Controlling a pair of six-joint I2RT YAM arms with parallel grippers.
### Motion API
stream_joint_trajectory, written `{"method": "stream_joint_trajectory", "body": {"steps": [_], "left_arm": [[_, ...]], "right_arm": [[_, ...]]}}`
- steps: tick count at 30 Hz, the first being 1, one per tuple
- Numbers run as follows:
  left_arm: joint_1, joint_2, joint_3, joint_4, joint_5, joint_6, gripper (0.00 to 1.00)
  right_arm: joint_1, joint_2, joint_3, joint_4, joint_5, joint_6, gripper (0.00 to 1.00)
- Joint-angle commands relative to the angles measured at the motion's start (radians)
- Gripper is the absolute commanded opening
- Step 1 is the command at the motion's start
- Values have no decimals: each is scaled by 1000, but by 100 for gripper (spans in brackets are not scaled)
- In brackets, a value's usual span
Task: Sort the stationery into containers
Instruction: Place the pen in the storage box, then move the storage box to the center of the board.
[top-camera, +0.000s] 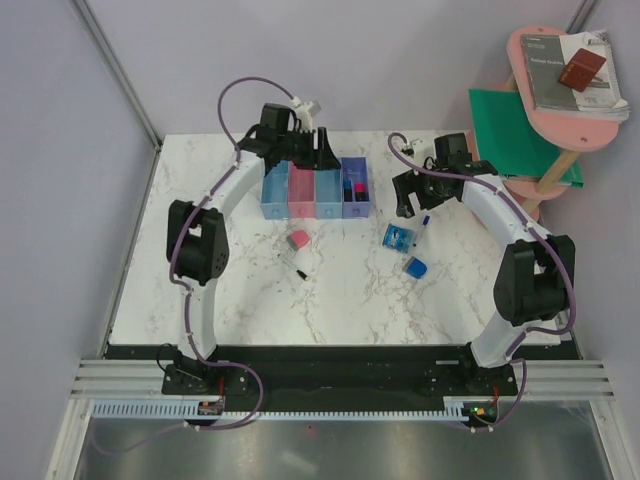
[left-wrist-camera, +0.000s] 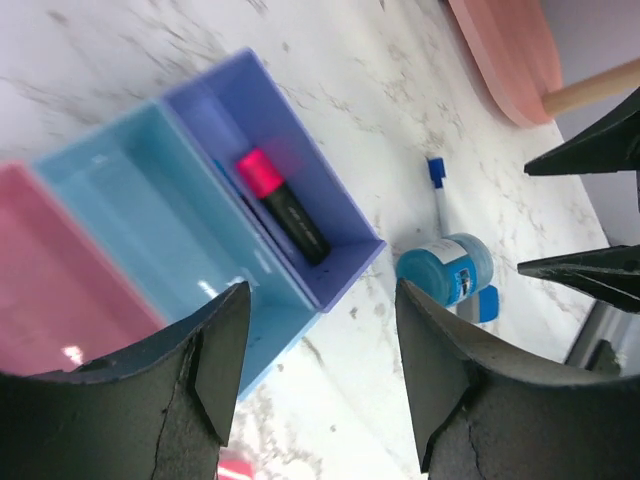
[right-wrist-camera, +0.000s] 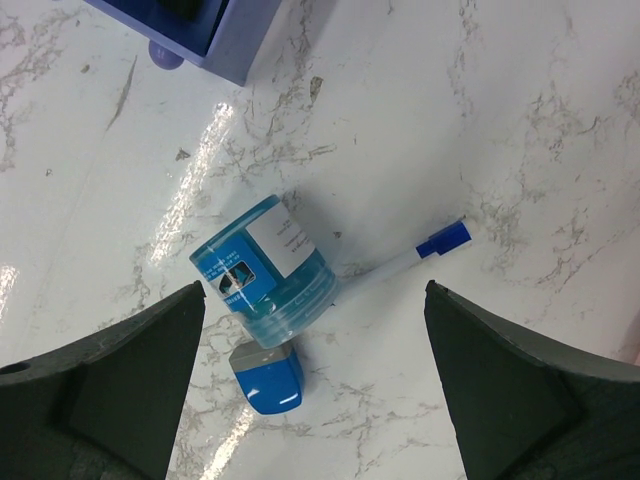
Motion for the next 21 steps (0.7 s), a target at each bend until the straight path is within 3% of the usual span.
{"method": "stream_joint_trajectory", "body": {"steps": [1, 6, 21], "left_arm": [[65, -141, -46, -58, -136, 160, 67], [79, -108, -39, -82, -187, 197, 67], [55, 82, 72, -85, -162, 187, 66]], "right_arm": [[-3, -10, 49, 22, -53, 24, 98], [-3, -42, 39, 22, -53, 19, 98], [-2, -107, -24, 20, -18, 7, 98]]}}
